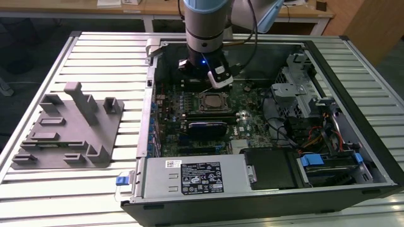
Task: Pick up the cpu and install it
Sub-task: 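Install the first cpu locking lever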
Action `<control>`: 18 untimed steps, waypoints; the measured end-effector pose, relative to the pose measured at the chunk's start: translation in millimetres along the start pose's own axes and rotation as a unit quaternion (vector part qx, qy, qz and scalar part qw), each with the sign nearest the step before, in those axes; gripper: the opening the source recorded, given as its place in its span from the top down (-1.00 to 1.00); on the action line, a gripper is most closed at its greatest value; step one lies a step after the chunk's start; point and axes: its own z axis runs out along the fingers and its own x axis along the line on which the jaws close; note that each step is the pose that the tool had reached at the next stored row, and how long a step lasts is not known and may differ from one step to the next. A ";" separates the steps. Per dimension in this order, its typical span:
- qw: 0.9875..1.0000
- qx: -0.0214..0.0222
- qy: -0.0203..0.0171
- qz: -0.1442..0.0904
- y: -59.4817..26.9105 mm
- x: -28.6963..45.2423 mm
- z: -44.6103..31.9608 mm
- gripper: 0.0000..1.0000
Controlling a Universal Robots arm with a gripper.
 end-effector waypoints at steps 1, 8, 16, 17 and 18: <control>1.000 0.000 0.000 0.000 0.2 -2.0 0.1 0.79; 1.000 0.000 -0.001 0.000 0.3 -3.2 0.3 0.79; 1.000 -0.002 -0.022 0.000 -1.0 -3.1 4.3 0.79; 1.000 -0.002 -0.025 0.002 -1.2 -3.1 4.8 0.79; 1.000 -0.002 -0.027 0.004 -1.4 -3.1 5.4 0.79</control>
